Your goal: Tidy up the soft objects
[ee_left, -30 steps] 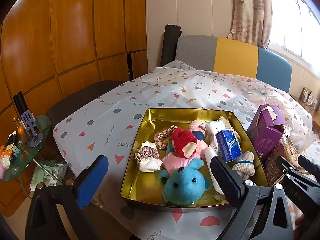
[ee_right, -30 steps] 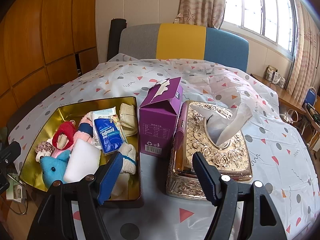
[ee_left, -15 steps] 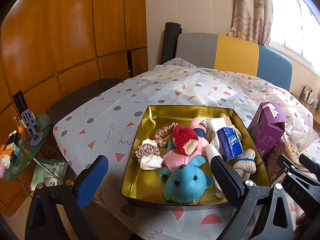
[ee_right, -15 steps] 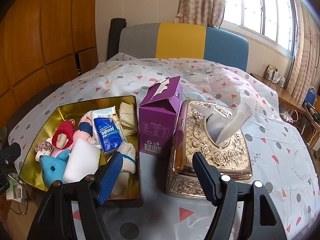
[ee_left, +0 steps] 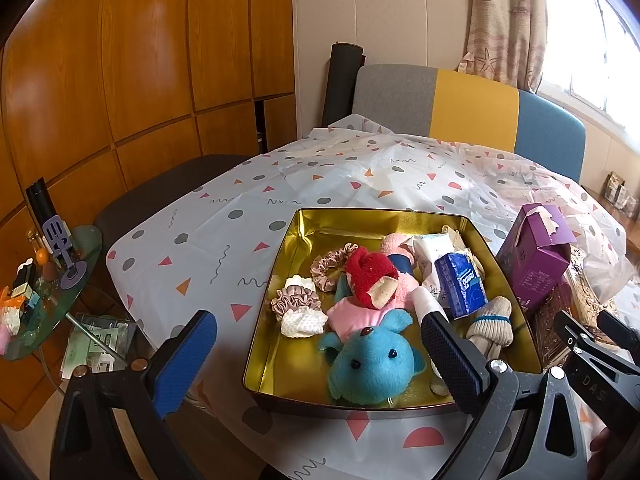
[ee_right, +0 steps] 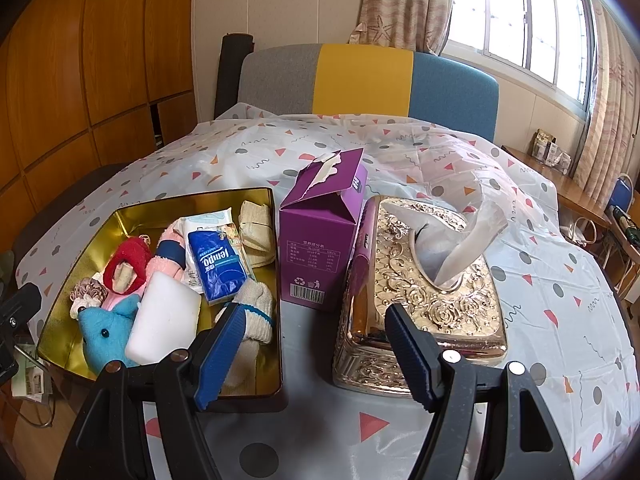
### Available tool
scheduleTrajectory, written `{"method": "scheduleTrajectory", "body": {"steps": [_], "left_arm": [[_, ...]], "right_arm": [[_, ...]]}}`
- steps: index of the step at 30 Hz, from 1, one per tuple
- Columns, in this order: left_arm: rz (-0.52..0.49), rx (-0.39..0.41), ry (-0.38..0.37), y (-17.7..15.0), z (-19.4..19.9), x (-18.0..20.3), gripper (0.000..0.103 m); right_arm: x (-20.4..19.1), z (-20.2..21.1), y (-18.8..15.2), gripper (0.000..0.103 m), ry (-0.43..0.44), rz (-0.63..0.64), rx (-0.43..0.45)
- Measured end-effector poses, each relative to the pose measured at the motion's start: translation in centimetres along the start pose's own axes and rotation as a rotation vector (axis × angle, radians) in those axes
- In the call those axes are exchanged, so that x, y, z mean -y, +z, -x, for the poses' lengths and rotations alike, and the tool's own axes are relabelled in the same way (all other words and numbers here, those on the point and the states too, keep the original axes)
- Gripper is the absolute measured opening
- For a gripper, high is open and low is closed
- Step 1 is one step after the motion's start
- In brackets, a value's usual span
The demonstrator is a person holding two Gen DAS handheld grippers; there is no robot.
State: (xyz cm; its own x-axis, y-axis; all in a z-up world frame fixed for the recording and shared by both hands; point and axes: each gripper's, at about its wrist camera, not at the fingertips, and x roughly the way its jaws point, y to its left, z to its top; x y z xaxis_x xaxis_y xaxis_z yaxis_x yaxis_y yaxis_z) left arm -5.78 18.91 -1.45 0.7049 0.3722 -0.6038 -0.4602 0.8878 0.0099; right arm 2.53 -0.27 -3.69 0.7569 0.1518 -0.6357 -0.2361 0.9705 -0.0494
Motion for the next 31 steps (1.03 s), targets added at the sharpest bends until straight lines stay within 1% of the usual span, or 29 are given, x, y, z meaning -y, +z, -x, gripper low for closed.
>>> {"method": "scheduleTrajectory", "body": {"steps": [24,26,27,31], "left_arm": [[-0.011,-0.007,-0.001,-0.31,-0.15,0.18,0.103],[-0.01,-0.003,-0.008,-0.42,-0.1,0.12,0.102],[-0.006,-0.001,-0.008,-0.46,-0.07,0.07,0.1],[0.003,-0.02,-0.027,-0.25,-0.33,-0.18,0.101]], "right_arm": [[-0.01,-0.16,-0.18,0.073,-0.002,0.0,-0.004],[-0.02,-0.16,-0.14,0.073,-0.002,0.001,-0.005],[-0.03,-0.15,-0.14,0.073,-0.001,0.001,-0.005],[-0.17,-0.06,-0.17,0.073,0.003,0.005,0.001]]}}
